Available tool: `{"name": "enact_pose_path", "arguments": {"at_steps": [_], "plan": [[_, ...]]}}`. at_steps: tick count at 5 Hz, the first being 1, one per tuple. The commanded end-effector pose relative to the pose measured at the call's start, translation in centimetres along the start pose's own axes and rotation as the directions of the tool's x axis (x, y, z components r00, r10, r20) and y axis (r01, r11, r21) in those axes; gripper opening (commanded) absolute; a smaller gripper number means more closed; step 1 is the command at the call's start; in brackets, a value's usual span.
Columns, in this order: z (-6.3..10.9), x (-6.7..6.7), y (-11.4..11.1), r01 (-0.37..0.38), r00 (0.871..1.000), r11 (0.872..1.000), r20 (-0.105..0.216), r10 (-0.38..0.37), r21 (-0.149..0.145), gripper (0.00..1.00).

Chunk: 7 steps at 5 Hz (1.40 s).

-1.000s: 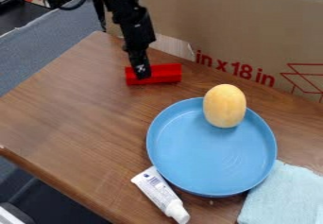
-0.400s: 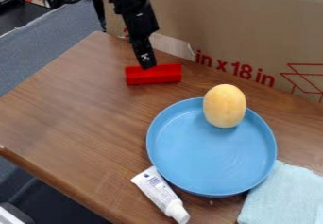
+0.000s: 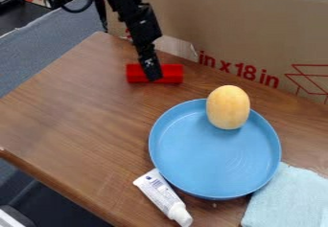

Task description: Move the red object to the left side of the table

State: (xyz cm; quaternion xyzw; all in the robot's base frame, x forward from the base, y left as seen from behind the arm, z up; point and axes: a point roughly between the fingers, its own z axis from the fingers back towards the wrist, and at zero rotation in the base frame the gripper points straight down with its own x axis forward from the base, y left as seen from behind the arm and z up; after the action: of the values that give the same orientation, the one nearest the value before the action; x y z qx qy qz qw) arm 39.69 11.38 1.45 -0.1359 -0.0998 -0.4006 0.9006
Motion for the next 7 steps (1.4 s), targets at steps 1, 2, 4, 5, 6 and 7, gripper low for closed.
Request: {"name": "enact_pose_path", "arguments": {"at_steps": [1, 2, 4, 5, 6, 7], "plan": [[2.7, 1.0, 1.1, 0.005, 1.0, 0.999, 0.01, -0.005, 0.047, 0.0], [1.9, 2.1, 0.7, -0.009, 1.0, 0.999, 0.006, 0.009, 0.039, 0.0], [3.1, 1.4, 0.3, -0.035, 0.999, 0.999, 0.03, 0.035, 0.021, 0.0], [2.0, 2.3, 1.0, -0.047, 0.998, 0.999, 0.045, 0.047, -0.001, 0.0], [2.4, 1.7, 1.9, -0.057, 0.995, 0.998, 0.079, 0.058, -0.015, 0.0], [2.2, 1.3, 1.7, -0.074, 0.992, 0.996, 0.095, 0.078, -0.045, 0.0]]}}
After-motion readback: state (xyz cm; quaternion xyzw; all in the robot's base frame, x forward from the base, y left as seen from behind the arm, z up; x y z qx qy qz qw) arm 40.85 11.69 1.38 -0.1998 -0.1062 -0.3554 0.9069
